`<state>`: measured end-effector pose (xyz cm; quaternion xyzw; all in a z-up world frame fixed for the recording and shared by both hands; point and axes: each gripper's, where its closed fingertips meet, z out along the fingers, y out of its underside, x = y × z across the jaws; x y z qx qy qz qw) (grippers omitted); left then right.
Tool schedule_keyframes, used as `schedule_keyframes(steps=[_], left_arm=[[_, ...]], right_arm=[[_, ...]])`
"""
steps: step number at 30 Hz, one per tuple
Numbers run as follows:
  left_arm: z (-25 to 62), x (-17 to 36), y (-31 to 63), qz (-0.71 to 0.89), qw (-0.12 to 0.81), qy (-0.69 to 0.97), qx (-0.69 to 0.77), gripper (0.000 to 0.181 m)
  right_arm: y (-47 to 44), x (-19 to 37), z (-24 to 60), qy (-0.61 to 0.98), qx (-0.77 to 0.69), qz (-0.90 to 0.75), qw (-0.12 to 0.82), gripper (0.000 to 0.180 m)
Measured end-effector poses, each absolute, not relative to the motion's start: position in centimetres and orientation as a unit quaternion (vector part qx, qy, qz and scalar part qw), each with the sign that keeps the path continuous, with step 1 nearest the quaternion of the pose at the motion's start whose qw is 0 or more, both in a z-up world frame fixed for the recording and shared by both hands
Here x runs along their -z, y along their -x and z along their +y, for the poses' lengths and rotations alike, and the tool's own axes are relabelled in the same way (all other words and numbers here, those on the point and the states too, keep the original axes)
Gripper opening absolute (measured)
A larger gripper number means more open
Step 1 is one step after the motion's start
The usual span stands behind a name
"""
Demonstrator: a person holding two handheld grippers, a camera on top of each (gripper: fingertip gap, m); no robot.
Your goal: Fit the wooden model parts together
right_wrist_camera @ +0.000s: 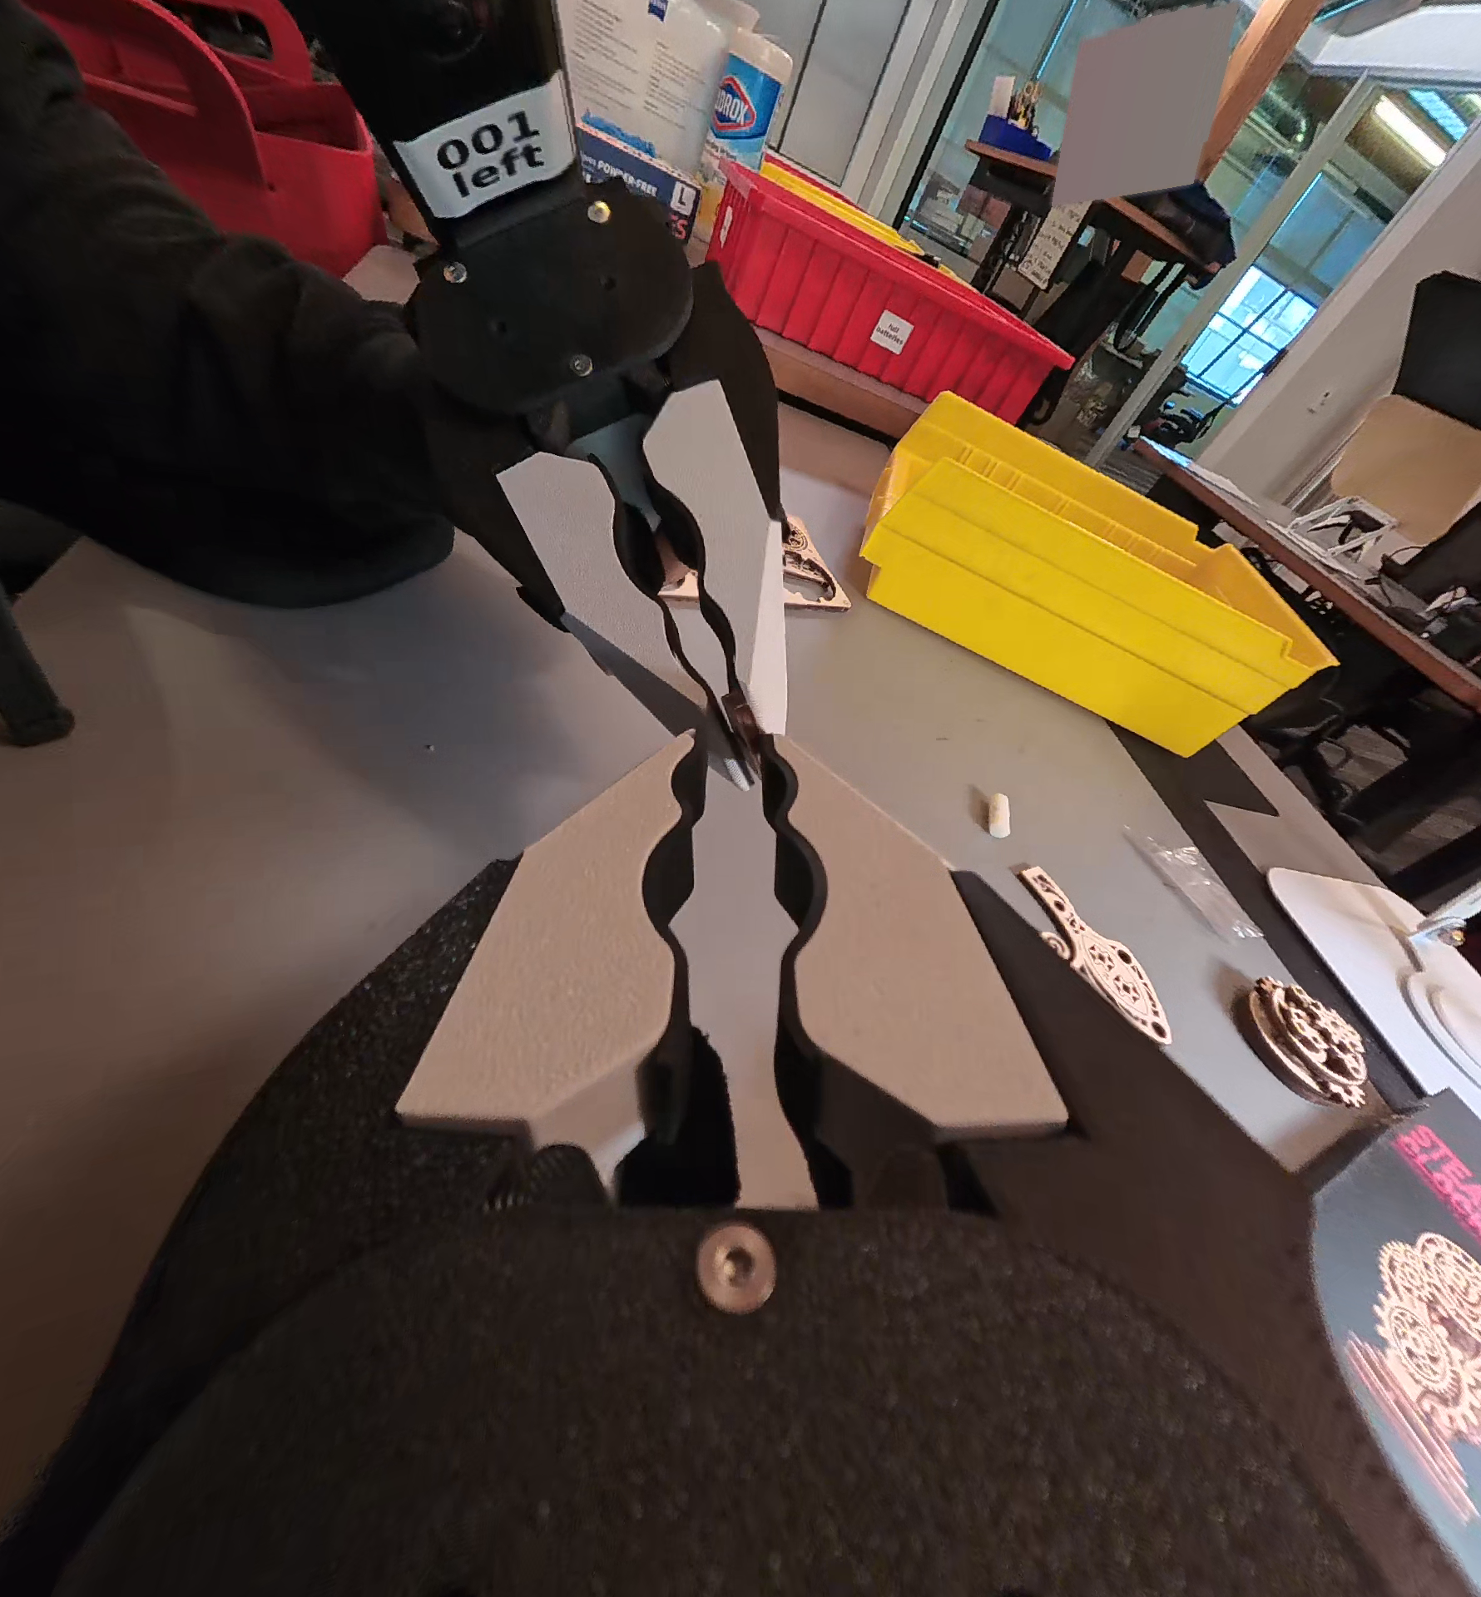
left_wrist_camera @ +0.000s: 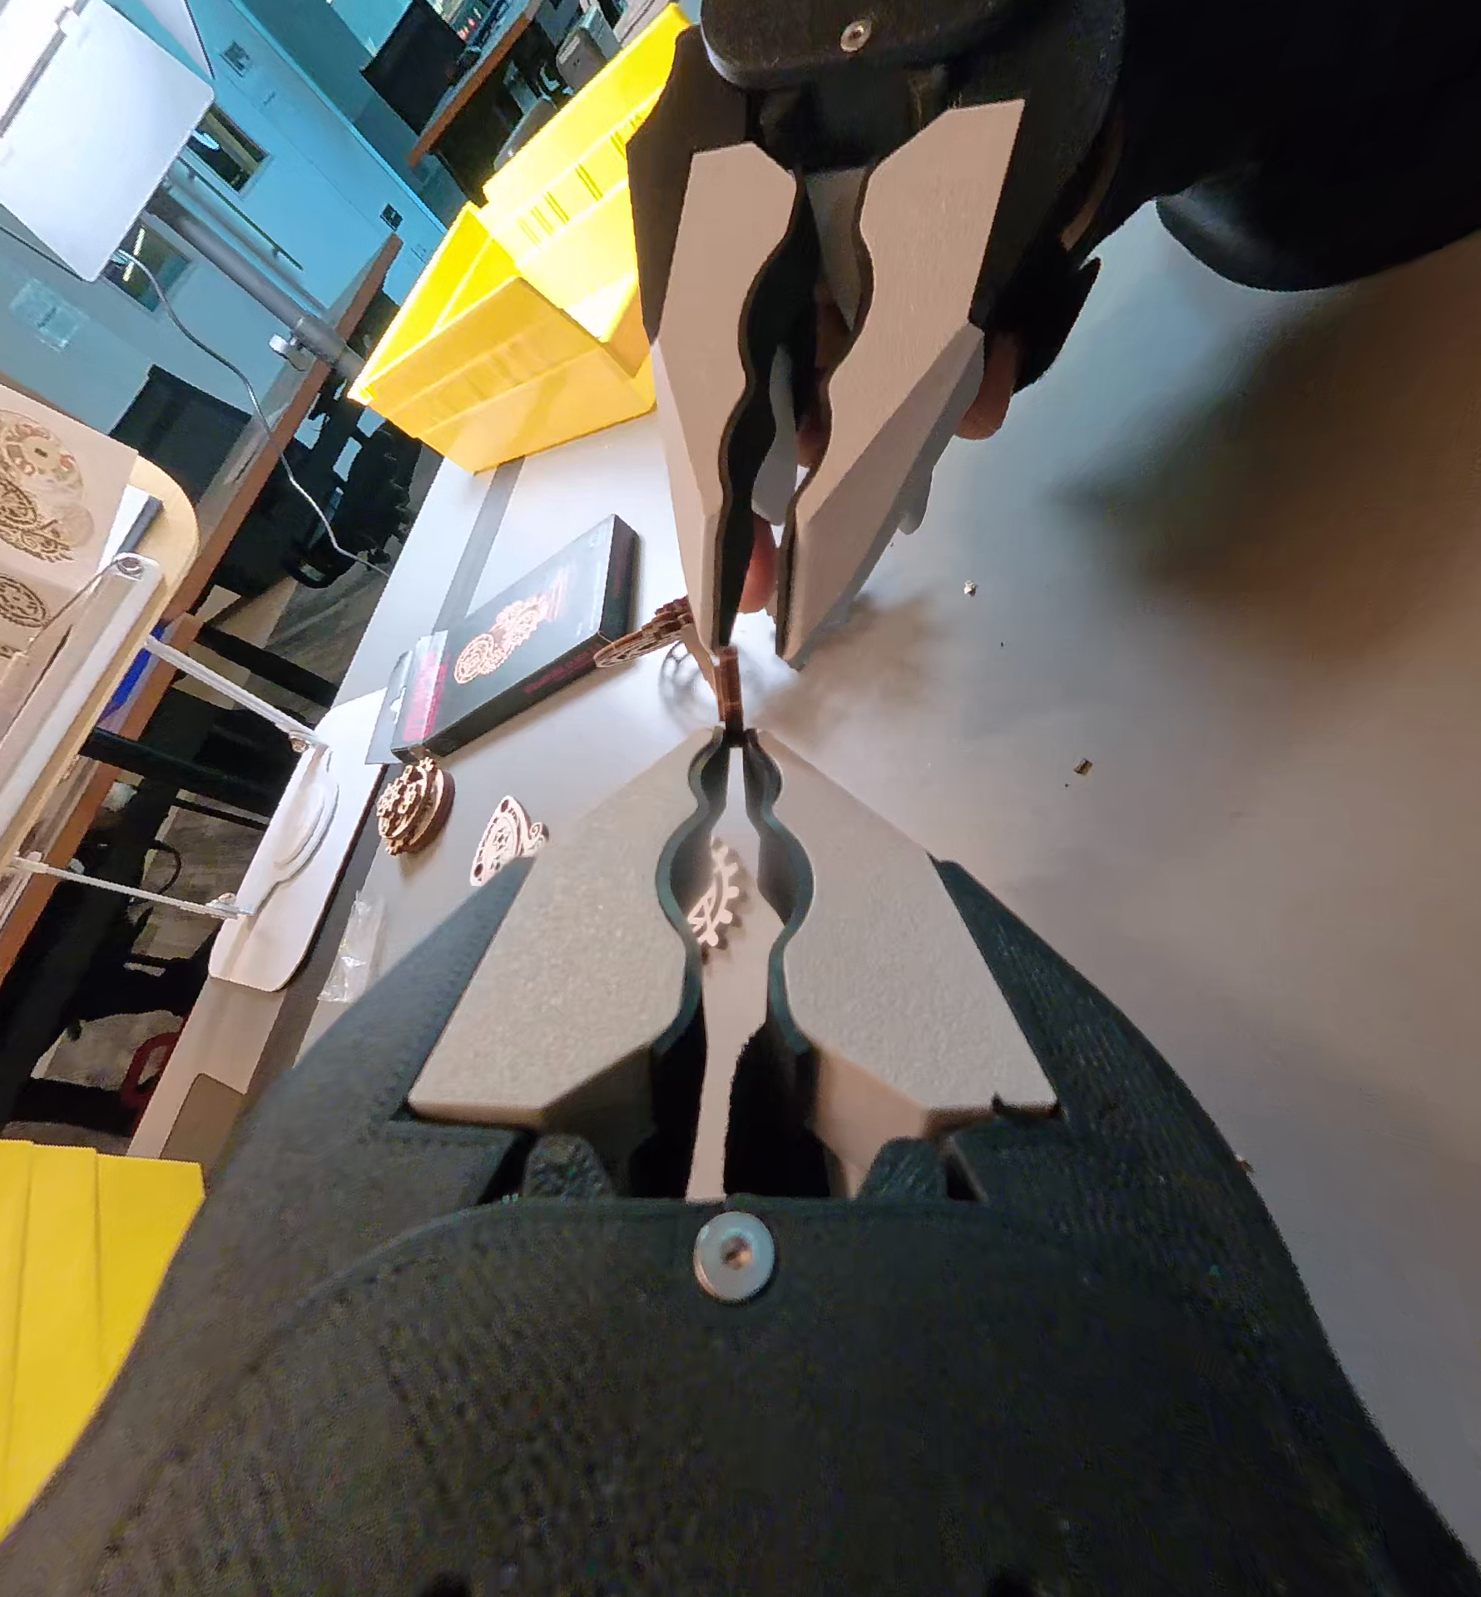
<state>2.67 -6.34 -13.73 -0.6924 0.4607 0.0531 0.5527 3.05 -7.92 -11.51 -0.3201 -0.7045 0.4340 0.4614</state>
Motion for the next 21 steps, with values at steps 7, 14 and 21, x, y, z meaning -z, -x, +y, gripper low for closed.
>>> schedule_keyframes(steps=[7, 14, 21], left_arm=[[-6.2, 14.2, -2.4, 0.465, 0.541, 0.696, -0.079, 0.001], [-5.8, 14.5, -1.8, 0.5, 0.523, 0.663, -0.194, 0.001], [-5.9, 14.2, -2.1, 0.501, 0.535, 0.651, -0.197, 0.002]], right_arm=[[-2.7, 11.9, -7.7, 0.357, -0.441, -0.7, 0.435, 0.025], [-2.0, 13.4, -7.8, 0.5, -0.551, -0.62, 0.25, 0.044], [-1.9, 13.1, -7.7, 0.507, -0.572, -0.6, 0.236, 0.018]])
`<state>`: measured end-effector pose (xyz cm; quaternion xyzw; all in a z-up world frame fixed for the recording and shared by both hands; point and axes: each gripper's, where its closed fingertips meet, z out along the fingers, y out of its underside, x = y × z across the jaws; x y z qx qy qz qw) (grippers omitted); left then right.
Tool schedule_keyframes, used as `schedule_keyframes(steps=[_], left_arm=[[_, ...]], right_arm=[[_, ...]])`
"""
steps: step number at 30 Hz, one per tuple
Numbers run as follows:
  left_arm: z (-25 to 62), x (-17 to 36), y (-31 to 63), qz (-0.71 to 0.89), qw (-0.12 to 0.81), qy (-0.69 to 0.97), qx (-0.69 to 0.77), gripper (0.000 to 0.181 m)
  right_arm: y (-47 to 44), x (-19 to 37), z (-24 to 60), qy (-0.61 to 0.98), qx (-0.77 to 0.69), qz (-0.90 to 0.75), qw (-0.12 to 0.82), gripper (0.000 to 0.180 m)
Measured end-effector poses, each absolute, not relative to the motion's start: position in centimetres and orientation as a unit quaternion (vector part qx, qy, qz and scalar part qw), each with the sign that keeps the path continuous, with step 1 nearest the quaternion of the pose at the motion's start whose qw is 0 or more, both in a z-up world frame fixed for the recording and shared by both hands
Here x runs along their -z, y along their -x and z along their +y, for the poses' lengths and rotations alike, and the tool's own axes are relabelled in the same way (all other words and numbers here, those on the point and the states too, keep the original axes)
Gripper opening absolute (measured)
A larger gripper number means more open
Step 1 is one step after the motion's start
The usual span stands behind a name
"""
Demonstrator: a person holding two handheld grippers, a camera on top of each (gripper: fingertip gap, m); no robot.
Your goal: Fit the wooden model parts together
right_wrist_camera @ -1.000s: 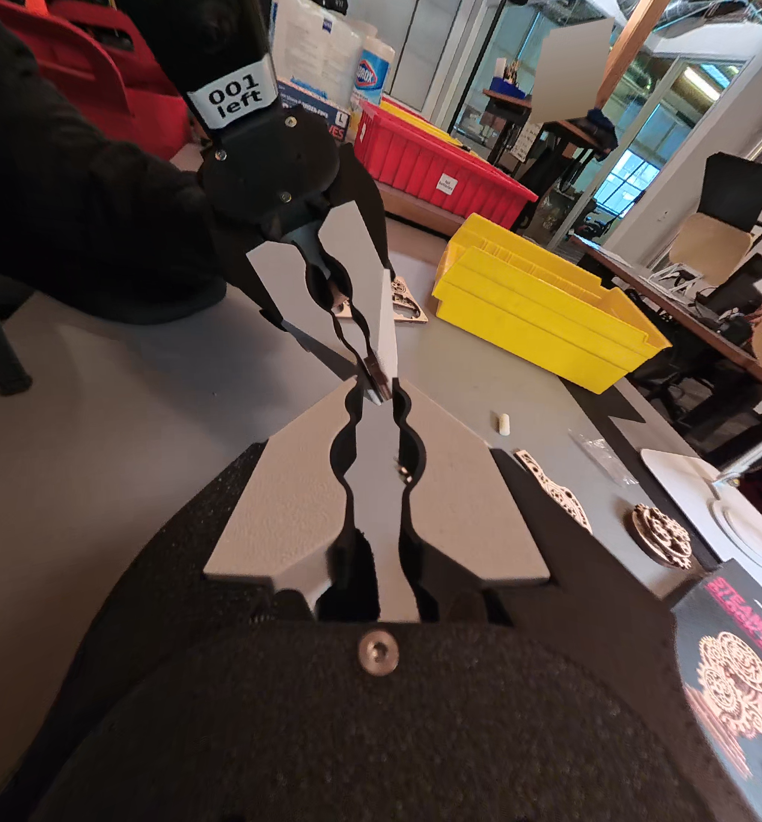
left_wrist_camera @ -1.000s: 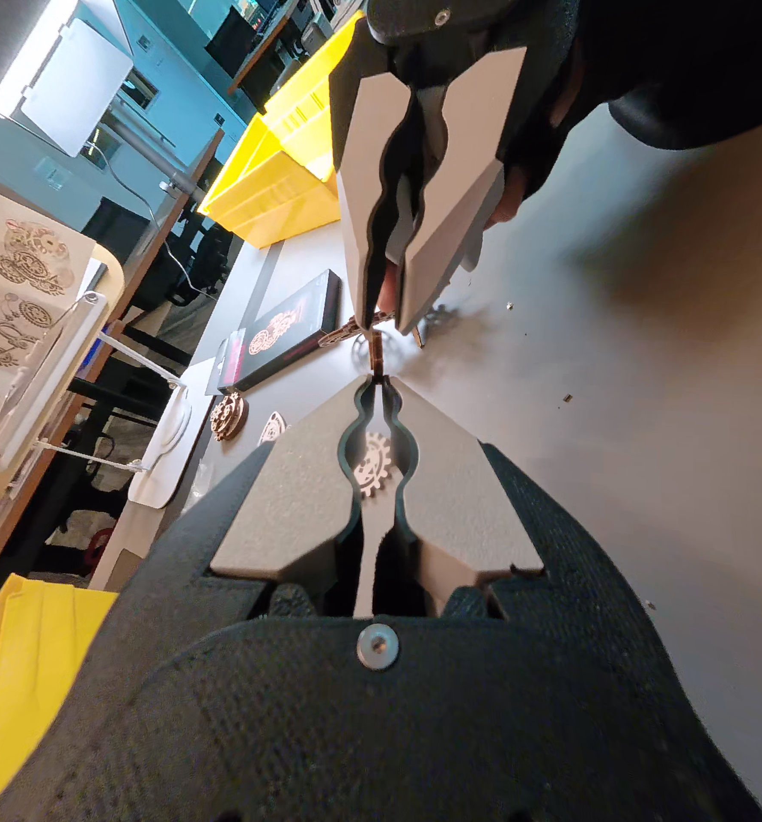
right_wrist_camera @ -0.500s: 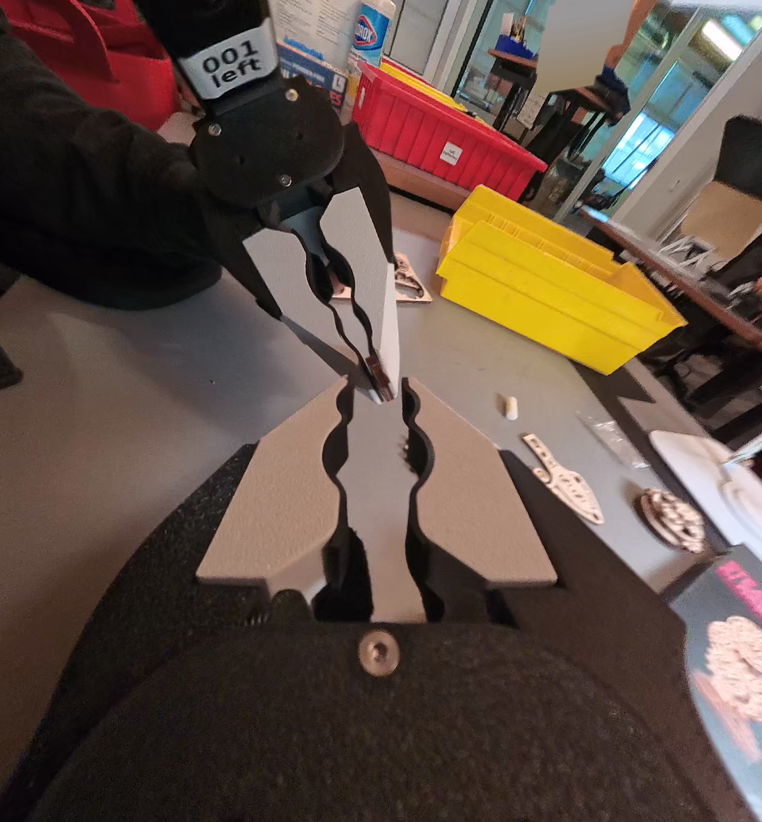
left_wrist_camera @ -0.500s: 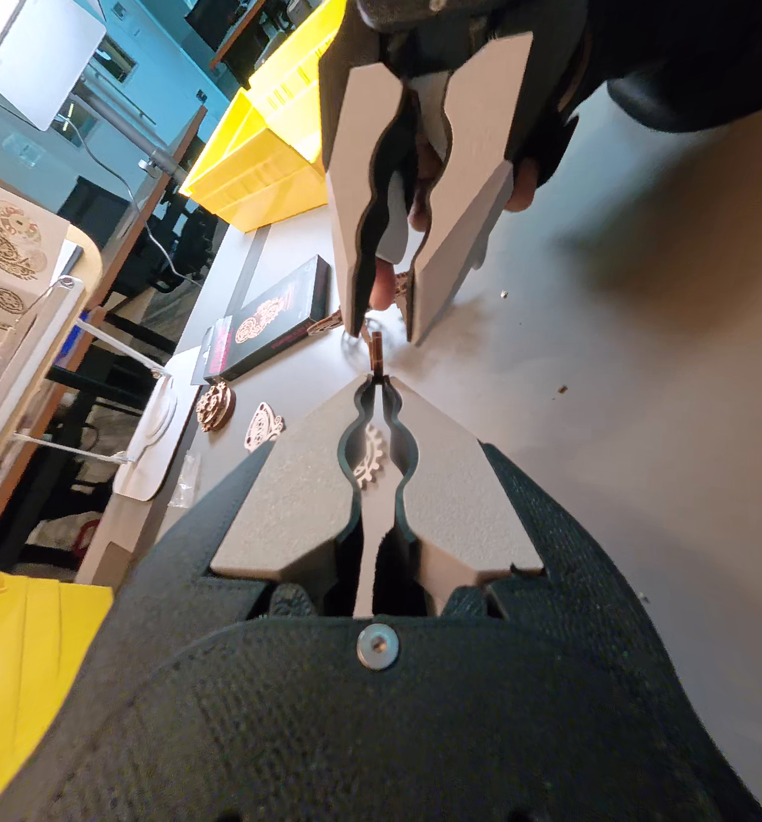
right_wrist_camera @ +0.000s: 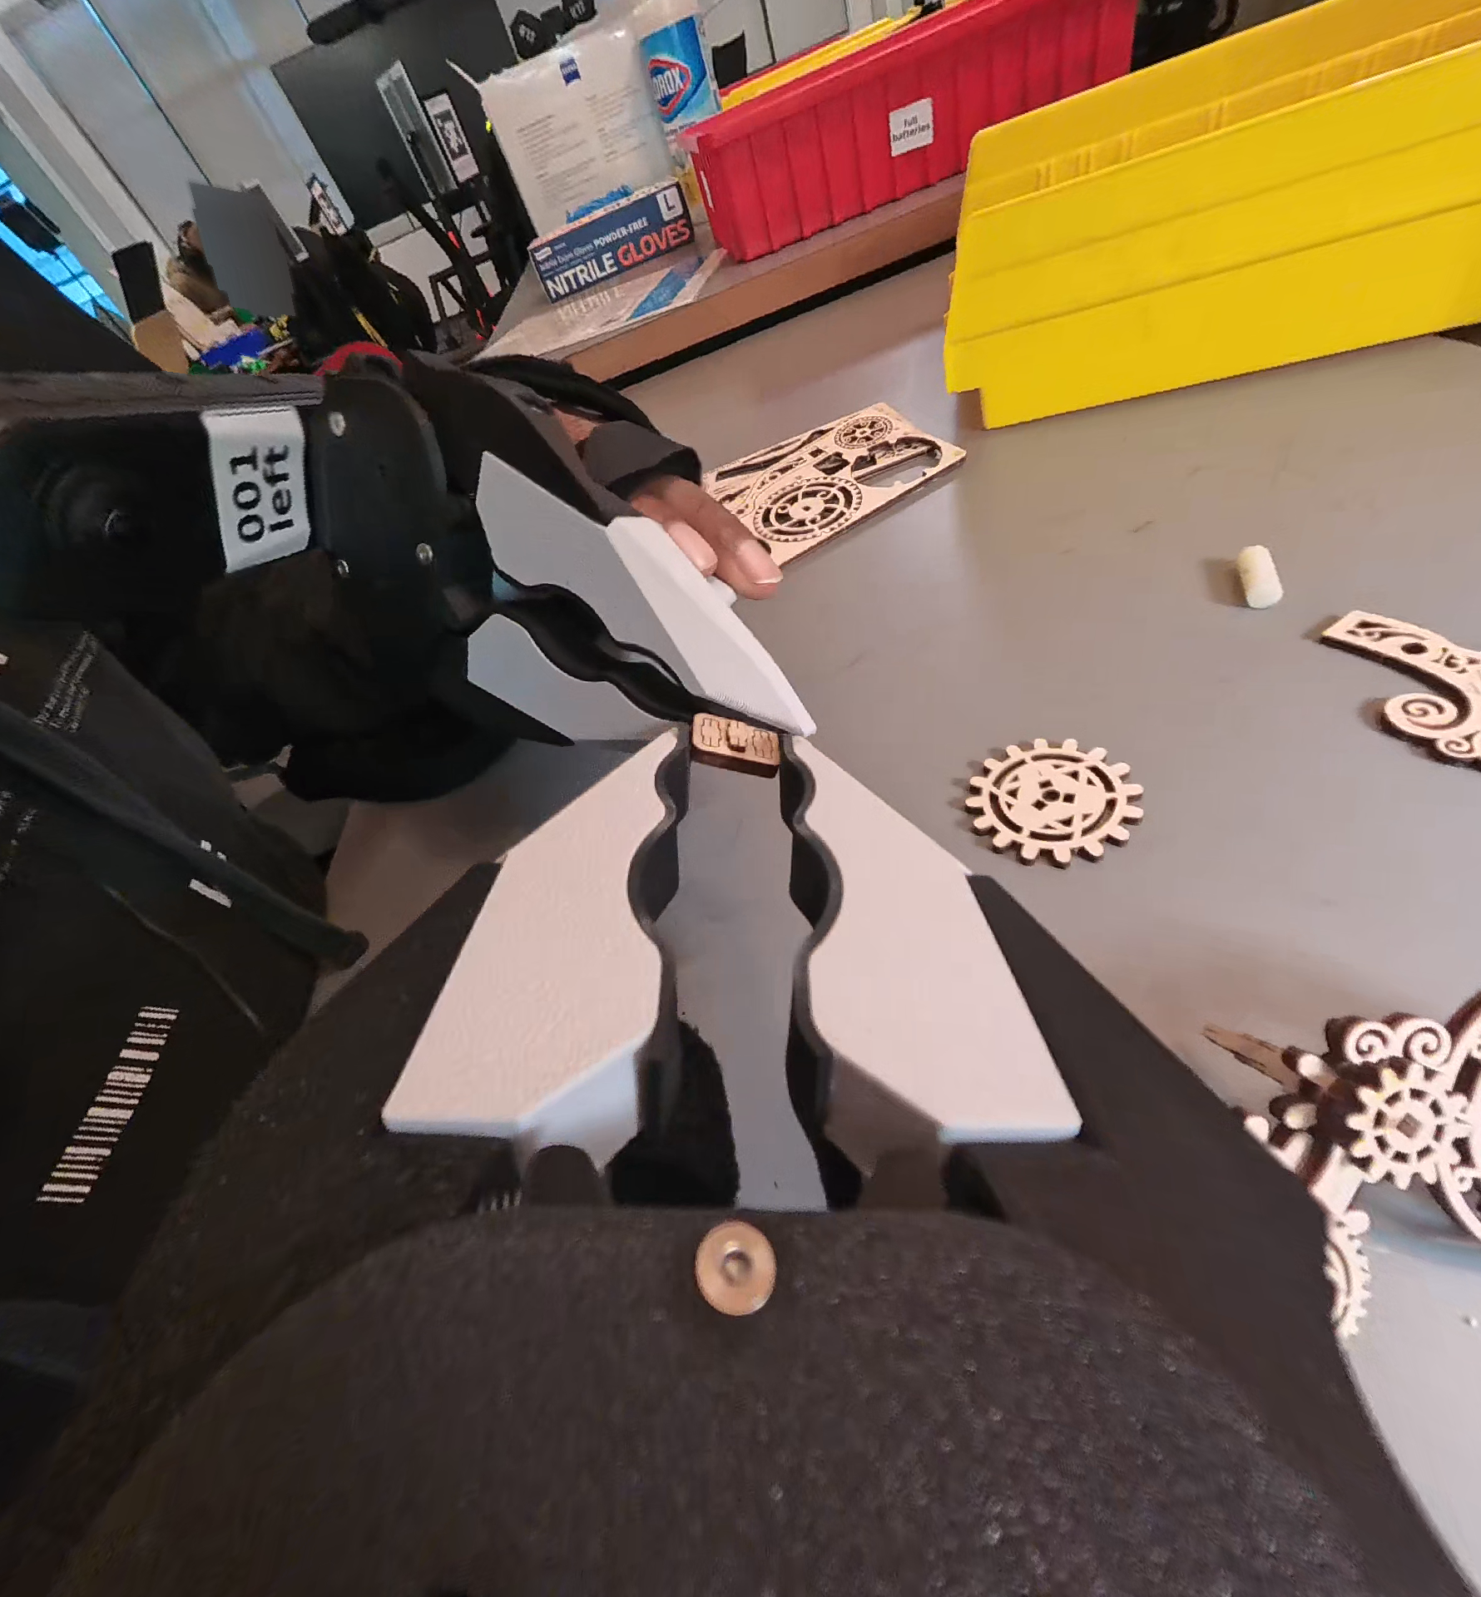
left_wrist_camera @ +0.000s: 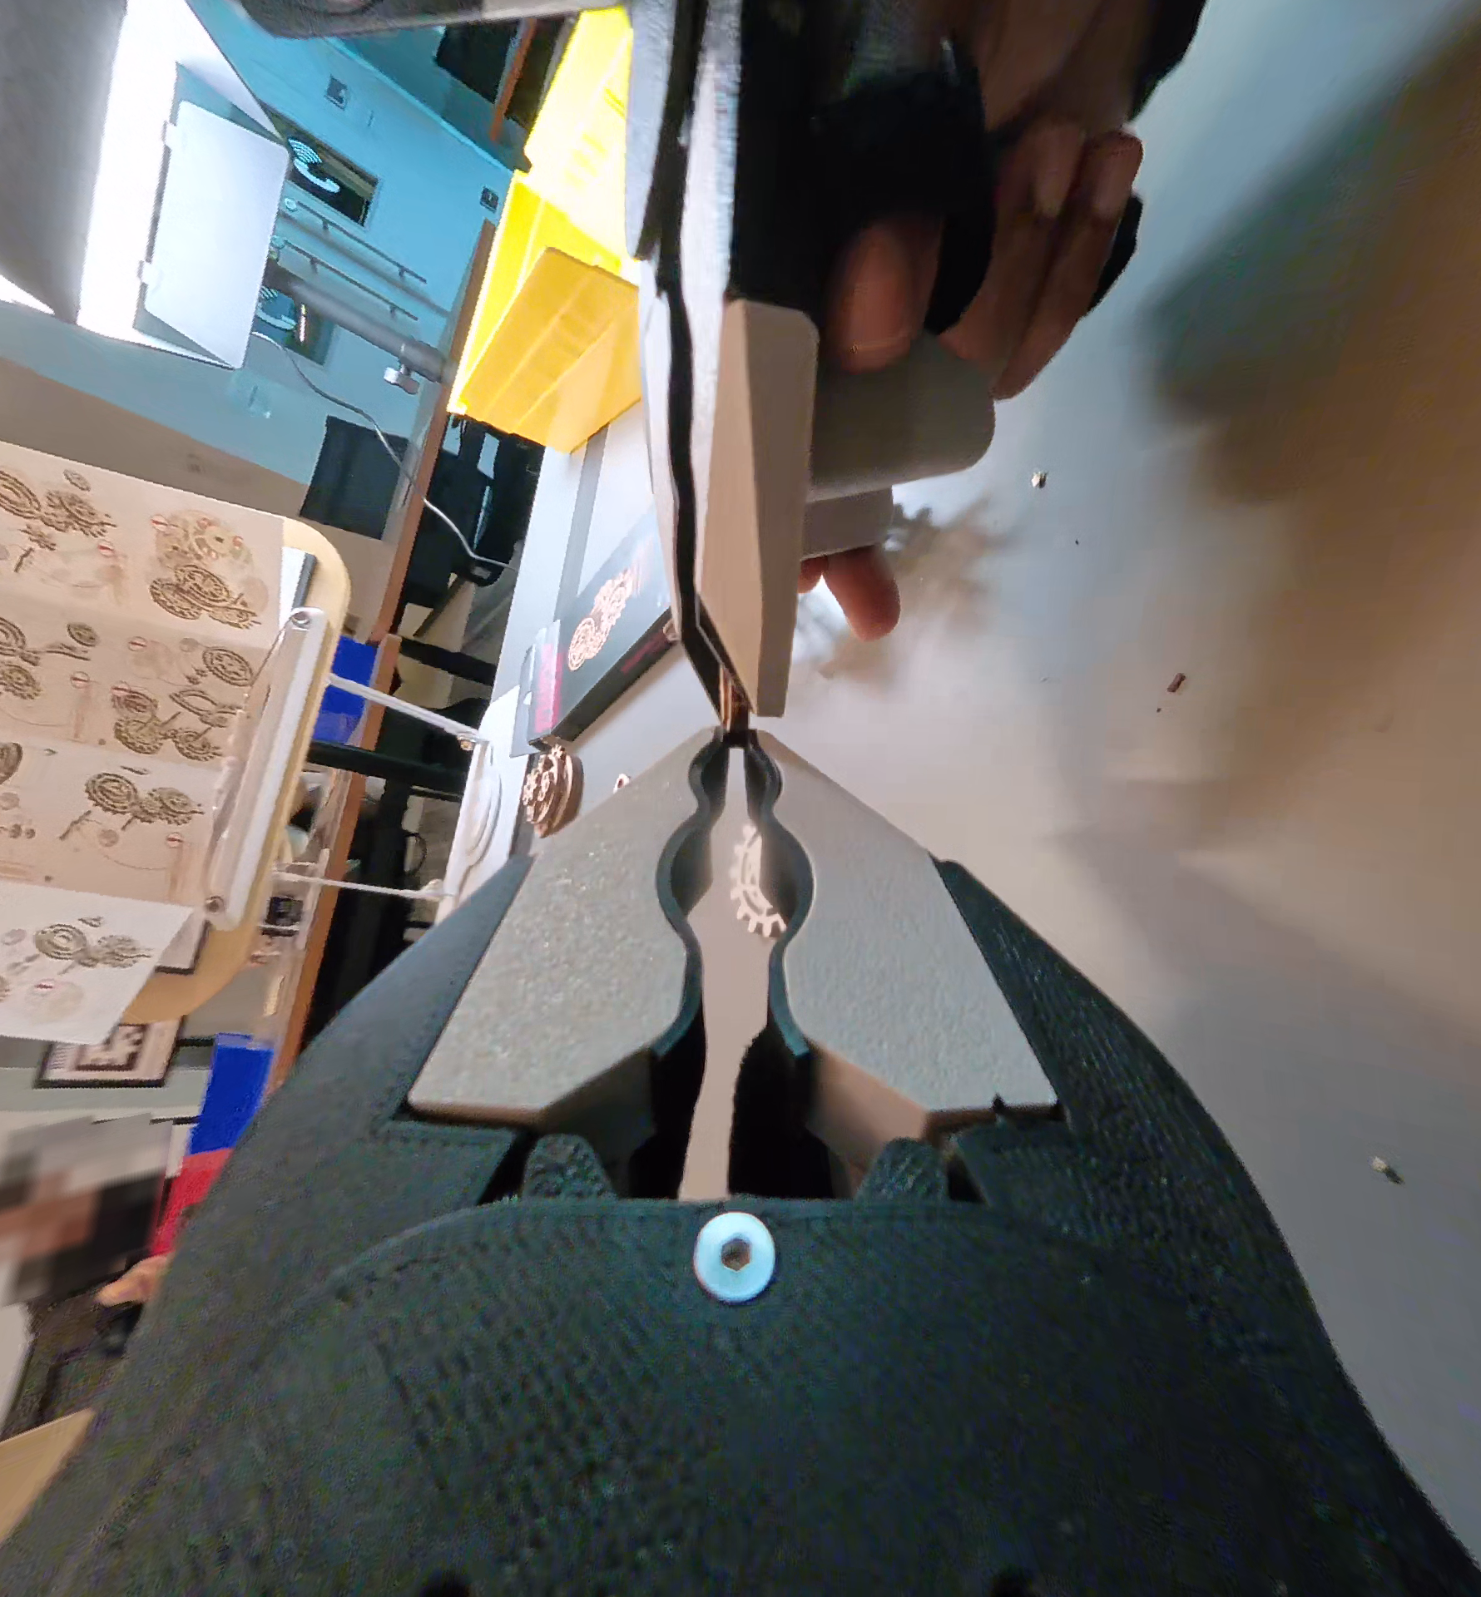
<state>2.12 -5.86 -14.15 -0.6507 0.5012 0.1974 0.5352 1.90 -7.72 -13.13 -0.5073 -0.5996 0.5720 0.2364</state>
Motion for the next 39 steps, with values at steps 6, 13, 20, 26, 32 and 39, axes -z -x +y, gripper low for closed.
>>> schedule_keyframes(steps=[6, 13, 20, 26, 32, 39], left_arm=[[-6.6, 12.4, -2.8, 0.362, 0.584, 0.718, 0.115, 0.016], [-7.3, 9.2, -2.9, 0.104, 0.477, 0.648, 0.584, 0.018], [-7.5, 10.0, -4.6, 0.051, 0.389, 0.622, 0.677, 0.008], [-7.2, 10.7, -4.4, 0.032, 0.383, 0.635, 0.67, 0.002], [-5.9, 11.9, -3.3, 0.011, 0.414, 0.683, 0.602, 0.0], [-5.7, 12.7, -3.2, 0.015, 0.415, 0.712, 0.567, 0.001]], right_arm=[[-2.7, 11.1, -7.6, 0.424, -0.569, -0.625, 0.326, 0.018], [-3.9, 9.5, -7.8, 0.318, -0.521, -0.662, 0.435, 0.018], [-3.9, 10.4, -8.5, 0.279, -0.473, -0.697, 0.461, 0.018], [-3.7, 11.3, -8.0, 0.285, -0.444, -0.713, 0.462, 0.018], [-3.6, 11.0, -7.0, 0.319, -0.443, -0.705, 0.452, 0.011], [-3.2, 12.5, -6.5, 0.328, -0.386, -0.731, 0.457, 0.004]])
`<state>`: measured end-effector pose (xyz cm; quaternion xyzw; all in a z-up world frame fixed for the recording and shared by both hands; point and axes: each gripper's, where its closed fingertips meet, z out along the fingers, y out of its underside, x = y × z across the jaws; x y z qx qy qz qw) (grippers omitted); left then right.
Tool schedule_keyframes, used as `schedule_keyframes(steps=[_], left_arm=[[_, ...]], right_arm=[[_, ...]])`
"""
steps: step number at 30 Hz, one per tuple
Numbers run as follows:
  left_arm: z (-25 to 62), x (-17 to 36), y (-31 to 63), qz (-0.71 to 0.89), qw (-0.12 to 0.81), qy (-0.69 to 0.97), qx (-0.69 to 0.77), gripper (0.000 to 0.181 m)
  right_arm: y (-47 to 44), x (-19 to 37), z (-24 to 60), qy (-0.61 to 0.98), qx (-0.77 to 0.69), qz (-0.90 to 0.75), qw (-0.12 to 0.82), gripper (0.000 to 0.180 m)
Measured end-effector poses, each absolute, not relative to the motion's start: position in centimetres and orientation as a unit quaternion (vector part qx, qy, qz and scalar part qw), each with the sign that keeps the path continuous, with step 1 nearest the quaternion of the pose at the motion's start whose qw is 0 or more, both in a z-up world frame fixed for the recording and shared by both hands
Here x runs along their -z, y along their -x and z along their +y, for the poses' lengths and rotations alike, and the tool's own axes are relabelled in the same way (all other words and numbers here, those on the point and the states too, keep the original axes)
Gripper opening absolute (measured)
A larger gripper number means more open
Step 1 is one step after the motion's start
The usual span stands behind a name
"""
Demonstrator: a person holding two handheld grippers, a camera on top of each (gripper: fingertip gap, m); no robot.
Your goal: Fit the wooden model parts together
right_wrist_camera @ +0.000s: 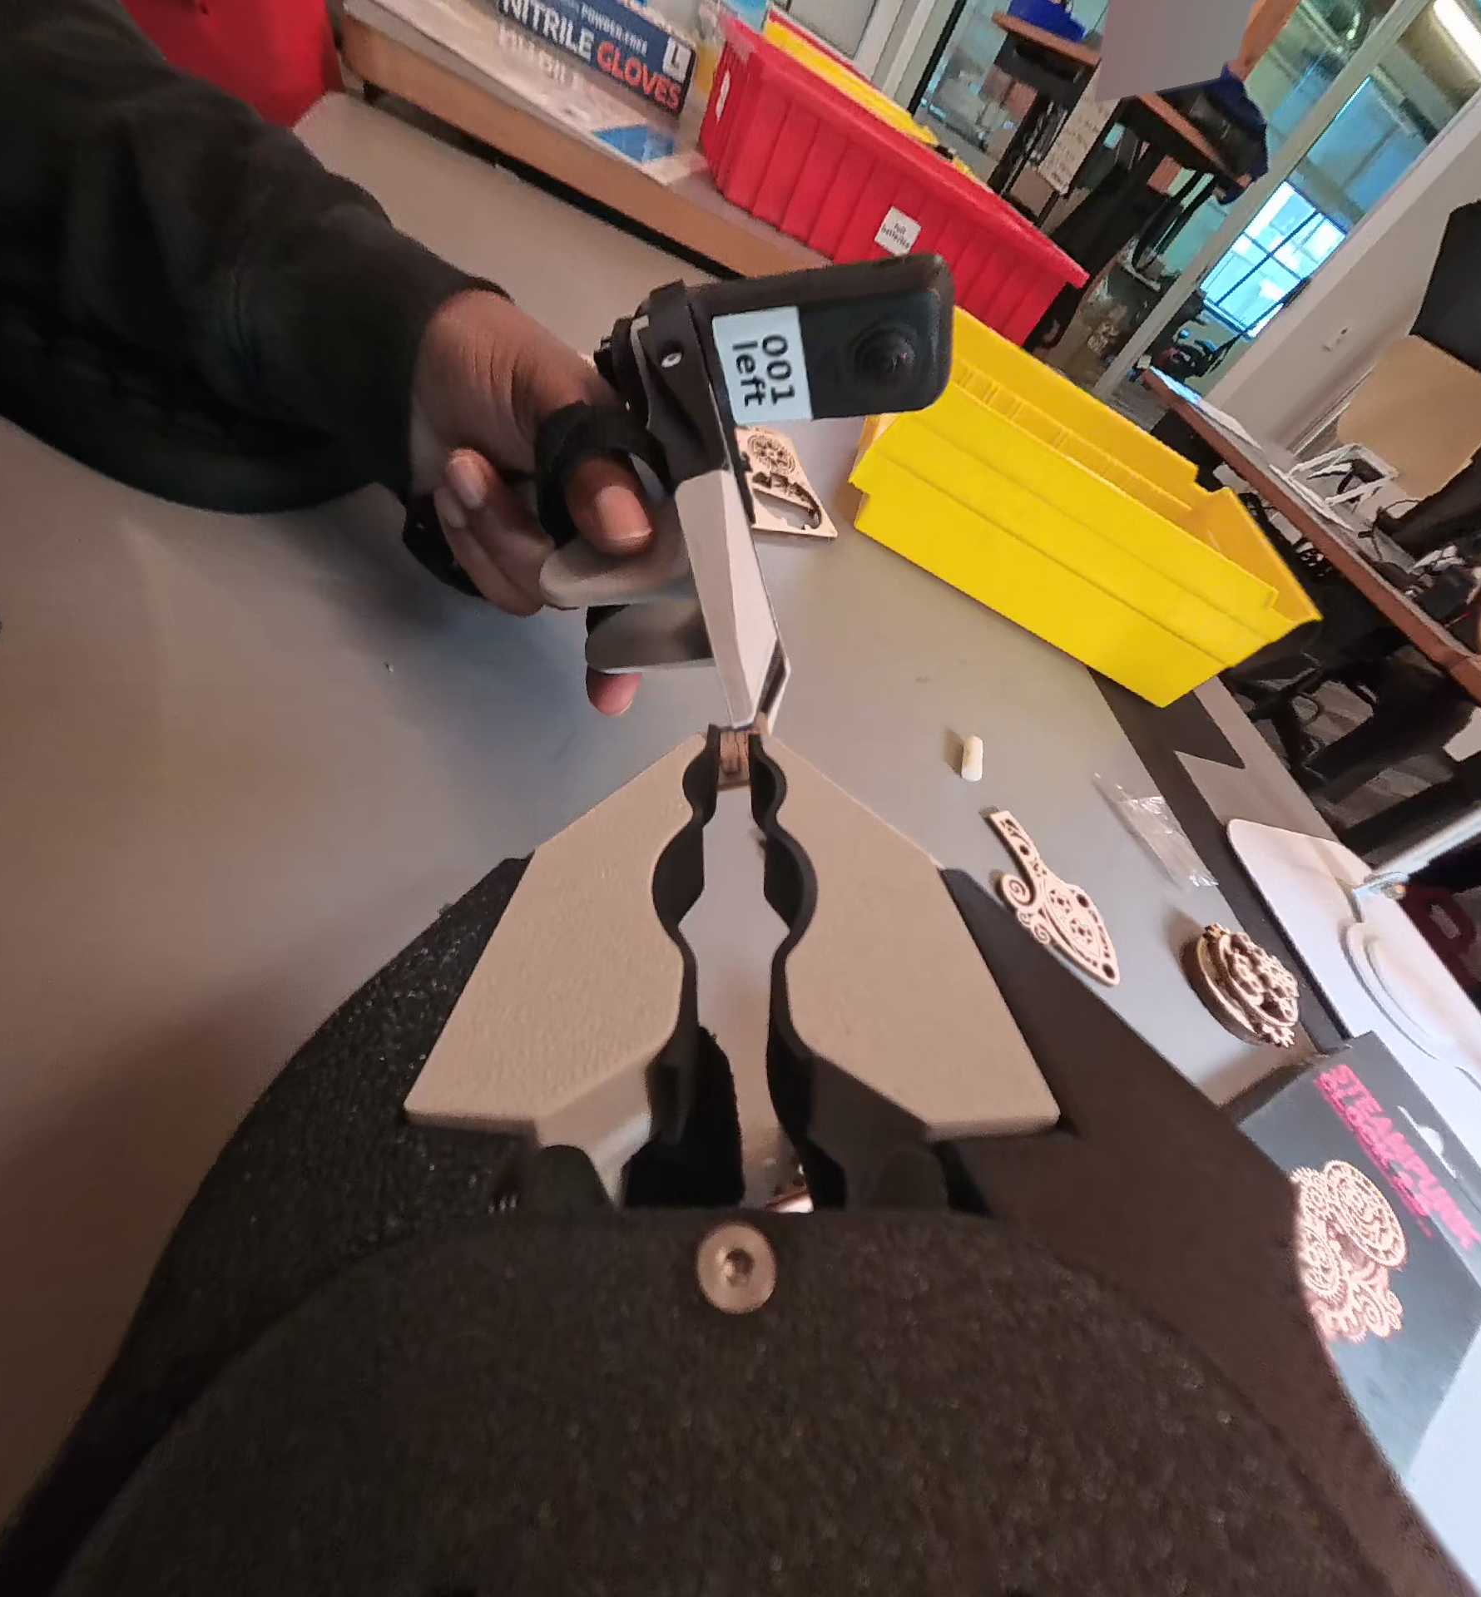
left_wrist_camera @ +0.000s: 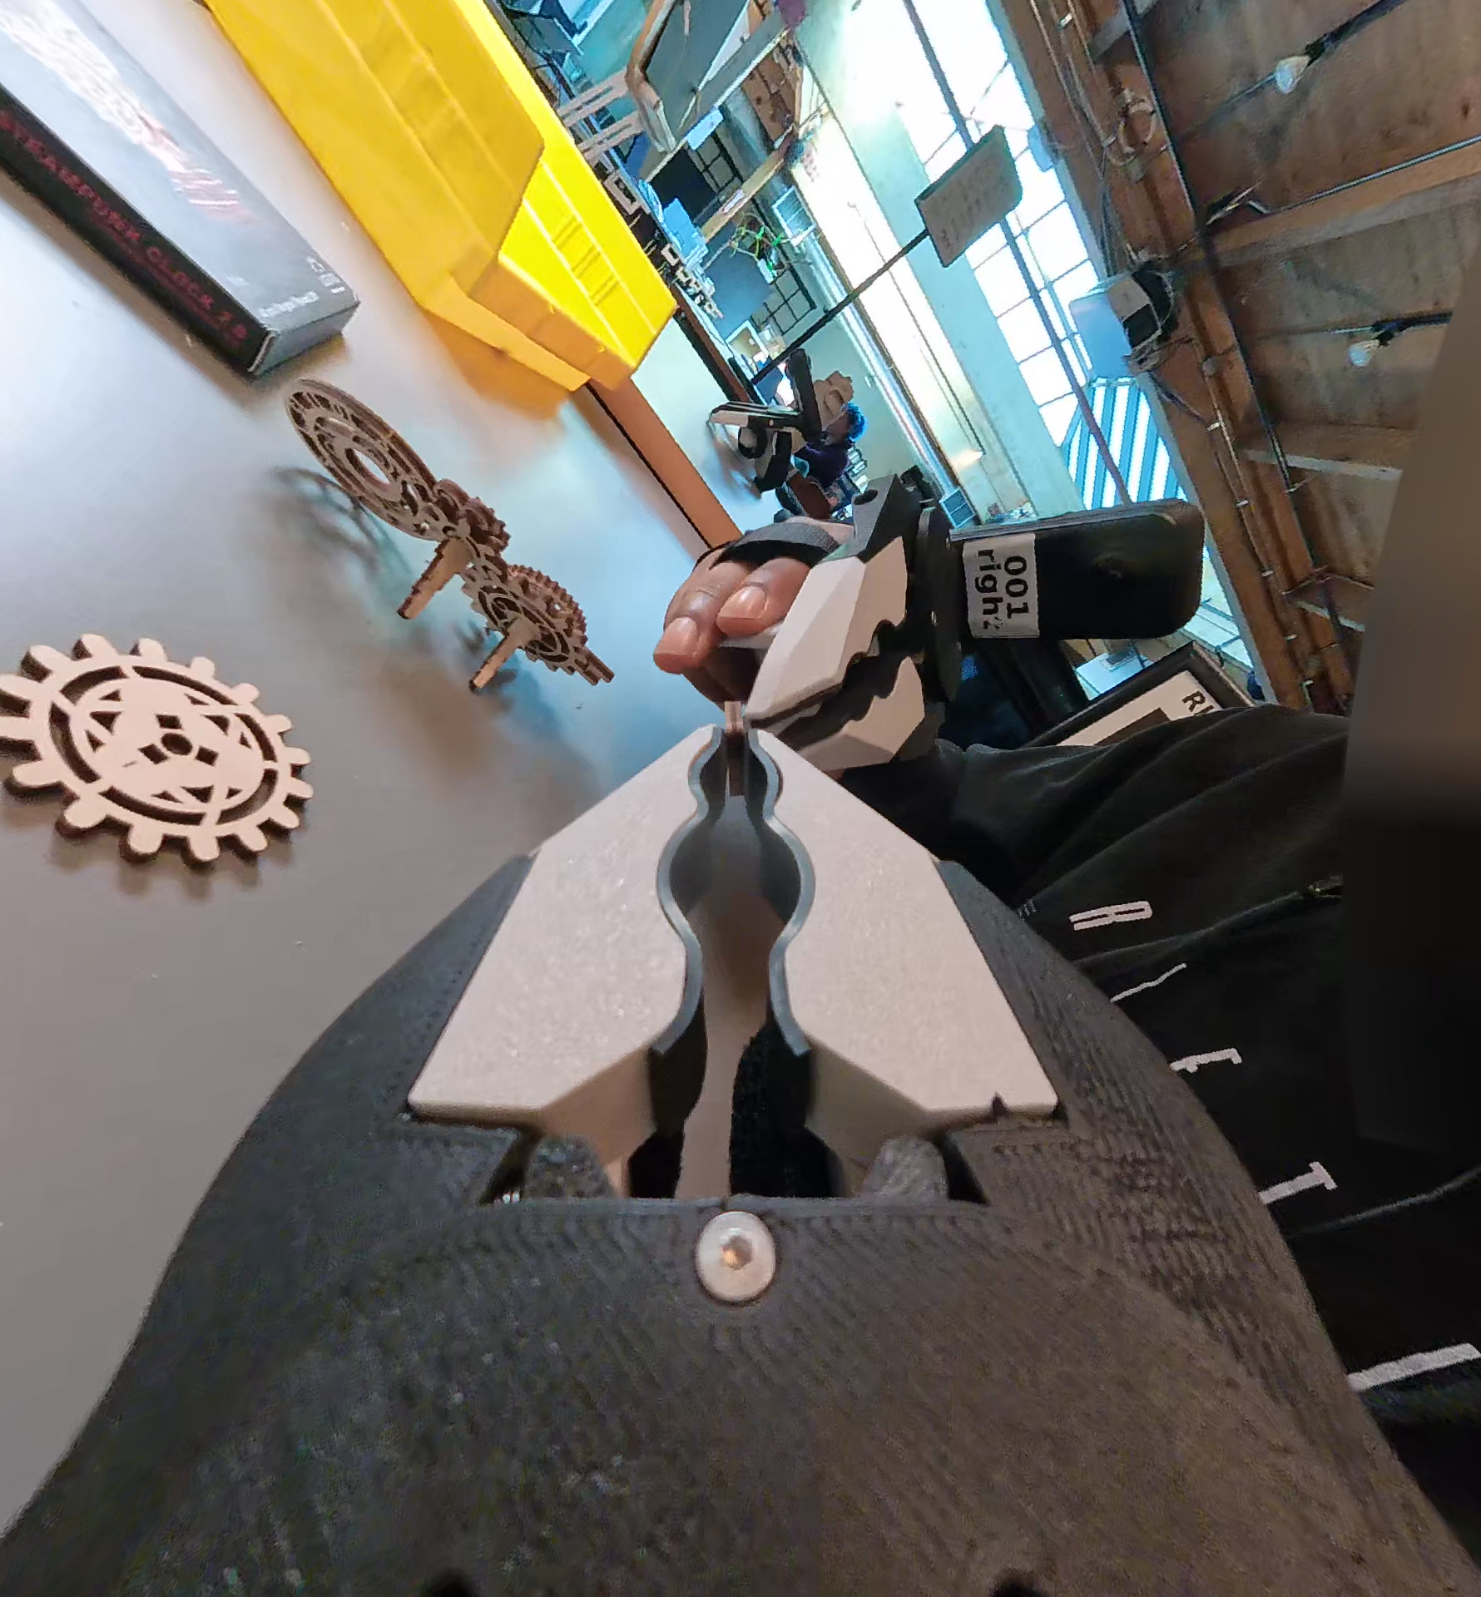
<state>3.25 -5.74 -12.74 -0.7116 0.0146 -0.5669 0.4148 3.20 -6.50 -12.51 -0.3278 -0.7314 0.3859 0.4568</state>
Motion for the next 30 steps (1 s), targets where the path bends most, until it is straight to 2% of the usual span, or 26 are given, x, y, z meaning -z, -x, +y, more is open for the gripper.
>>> schedule_keyframes(steps=[12, 23, 28, 30], left_arm=[[-5.6, 13.0, -3.0, -0.012, 0.399, 0.706, 0.585, 0.001], [-5.3, 13.0, -2.4, -0.02, 0.413, 0.71, 0.57, 0.001], [-5.3, 13.1, -2.3, -0.016, 0.417, 0.716, 0.559, 0.001], [-5.2, 13.2, -2.4, -0.014, 0.418, 0.721, 0.553, 0.001]], right_arm=[[-2.8, 13.1, -6.4, 0.315, -0.35, -0.744, 0.475, 0.0], [-2.9, 12.7, -7.5, 0.318, -0.395, -0.734, 0.452, 0.0], [-2.6, 12.4, -6.4, 0.336, -0.383, -0.72, 0.472, 0.0], [-2.4, 12.9, -6.1, 0.343, -0.366, -0.726, 0.471, 0.004]])
